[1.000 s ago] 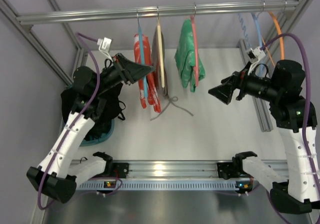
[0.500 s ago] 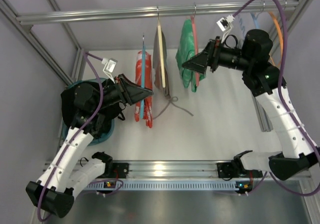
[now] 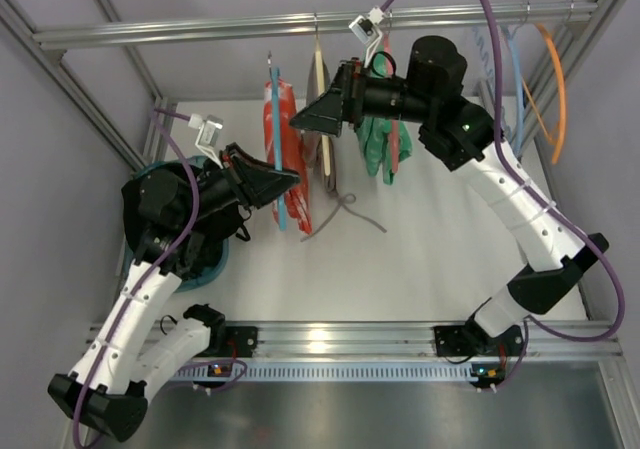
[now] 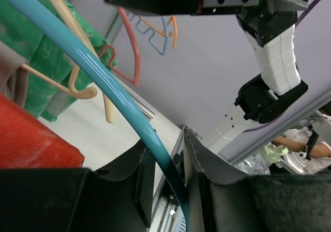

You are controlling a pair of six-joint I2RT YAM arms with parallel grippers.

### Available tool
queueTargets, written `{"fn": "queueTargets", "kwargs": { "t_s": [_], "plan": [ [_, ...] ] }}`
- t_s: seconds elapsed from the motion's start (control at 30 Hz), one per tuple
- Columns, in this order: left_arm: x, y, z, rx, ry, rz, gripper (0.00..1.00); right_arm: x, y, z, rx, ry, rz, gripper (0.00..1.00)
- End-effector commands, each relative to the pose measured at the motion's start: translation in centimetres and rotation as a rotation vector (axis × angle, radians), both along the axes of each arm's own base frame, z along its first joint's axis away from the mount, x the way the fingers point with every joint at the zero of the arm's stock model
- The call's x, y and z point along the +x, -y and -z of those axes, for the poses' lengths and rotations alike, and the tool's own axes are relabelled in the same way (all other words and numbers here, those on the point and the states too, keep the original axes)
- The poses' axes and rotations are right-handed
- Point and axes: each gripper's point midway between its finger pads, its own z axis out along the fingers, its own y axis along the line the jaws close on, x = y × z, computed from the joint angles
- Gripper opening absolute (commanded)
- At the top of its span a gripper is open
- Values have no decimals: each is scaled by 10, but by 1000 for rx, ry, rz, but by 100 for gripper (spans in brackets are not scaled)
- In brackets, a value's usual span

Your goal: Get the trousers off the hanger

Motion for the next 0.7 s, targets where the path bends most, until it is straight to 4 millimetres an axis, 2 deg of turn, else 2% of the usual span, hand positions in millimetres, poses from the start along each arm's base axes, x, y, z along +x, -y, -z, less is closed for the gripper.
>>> {"fn": "queueTargets", "kwargs": {
  "t_s": [0.0,0.2,0.3,0.33,0.43,0.53,0.57,0.63,0.67],
  "plan": [
    [-32,-27,-95,-90,497,-148,0,-9,-14,-21,54,18,0,99],
    [-38,-28,-89,-75,523,-141,0,-17,-52,-4,34,-31,-60,95],
    [-45,-28,-87,-60,558,-129,0,-20,-67,-1,38,-46,-92,94],
    [-48,-30,-88,-62,571,-132,0,-25,-70,-7,52,-34,-111,93],
    [-52,-30,-83,-54,581,-123,0,-31,-85,-6,61,-28,-153,86],
    [-53,-29,-75,-48,571,-118,0,-45,-95,-7,68,-24,-200,73],
    [-52,-29,-73,-44,571,-119,0,-47,-97,-6,67,-24,-206,63],
    [-52,-29,-65,-33,575,-119,0,-54,-100,-4,62,-31,-220,51],
    [-52,-30,-63,-30,578,-124,0,-55,-100,-4,61,-32,-221,39]
  ]
}}
